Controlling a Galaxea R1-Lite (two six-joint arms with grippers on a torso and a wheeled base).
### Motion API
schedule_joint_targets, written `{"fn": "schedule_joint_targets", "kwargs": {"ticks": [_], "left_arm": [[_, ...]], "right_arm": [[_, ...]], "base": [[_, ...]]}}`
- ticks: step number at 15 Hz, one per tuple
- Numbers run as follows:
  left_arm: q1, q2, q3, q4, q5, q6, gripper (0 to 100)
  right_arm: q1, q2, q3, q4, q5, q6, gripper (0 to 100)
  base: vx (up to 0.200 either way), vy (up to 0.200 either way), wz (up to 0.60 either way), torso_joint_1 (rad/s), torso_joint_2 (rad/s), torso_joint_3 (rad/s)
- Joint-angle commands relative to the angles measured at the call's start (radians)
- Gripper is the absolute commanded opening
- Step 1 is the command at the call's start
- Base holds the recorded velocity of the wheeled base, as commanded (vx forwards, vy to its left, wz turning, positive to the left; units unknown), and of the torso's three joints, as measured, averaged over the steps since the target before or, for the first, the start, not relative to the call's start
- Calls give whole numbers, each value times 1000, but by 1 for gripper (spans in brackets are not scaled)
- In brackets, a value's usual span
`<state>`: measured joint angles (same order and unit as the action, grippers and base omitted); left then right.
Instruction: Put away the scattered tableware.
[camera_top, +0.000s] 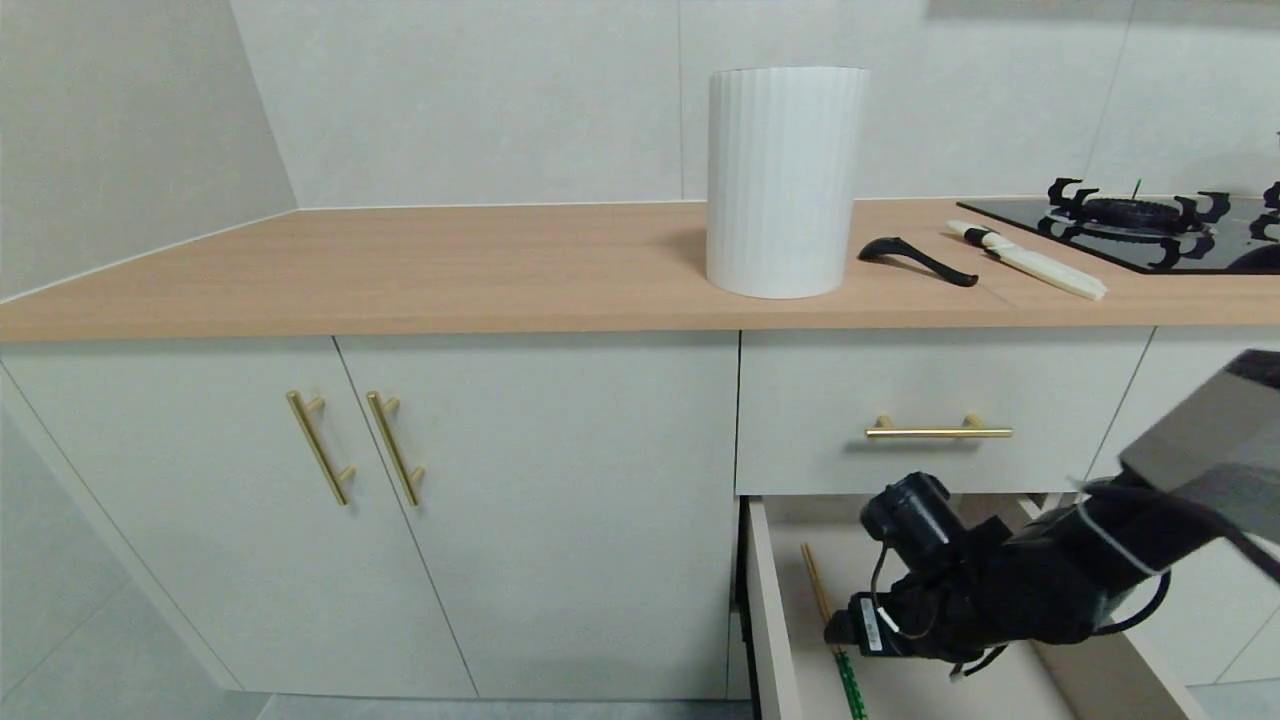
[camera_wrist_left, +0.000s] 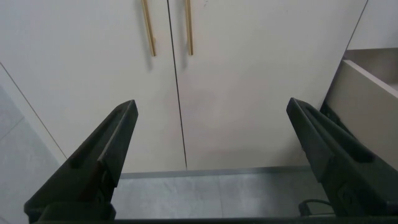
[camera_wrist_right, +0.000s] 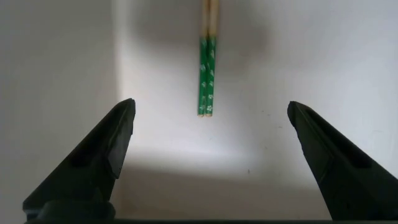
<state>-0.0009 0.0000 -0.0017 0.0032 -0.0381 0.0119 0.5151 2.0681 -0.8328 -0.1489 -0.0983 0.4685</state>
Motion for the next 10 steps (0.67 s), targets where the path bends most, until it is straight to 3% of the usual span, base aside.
{"fn": "schedule_joint_targets", "kwargs": {"ticks": [1,5,10], "left_arm": [[1,0,0,0,0,0,100],[1,0,0,0,0,0,100],[-1,0,0,0,0,0,100]], "right_arm": [[-44,-353,12,92,-1,-10,100],[-90,-625,14,135,-1,-102,100],[-139,-753,15,131,-3,-177,100]], "base": [[0,0,0,0,0,0],[0,0,0,0,0,0],[0,0,0,0,0,0]]}}
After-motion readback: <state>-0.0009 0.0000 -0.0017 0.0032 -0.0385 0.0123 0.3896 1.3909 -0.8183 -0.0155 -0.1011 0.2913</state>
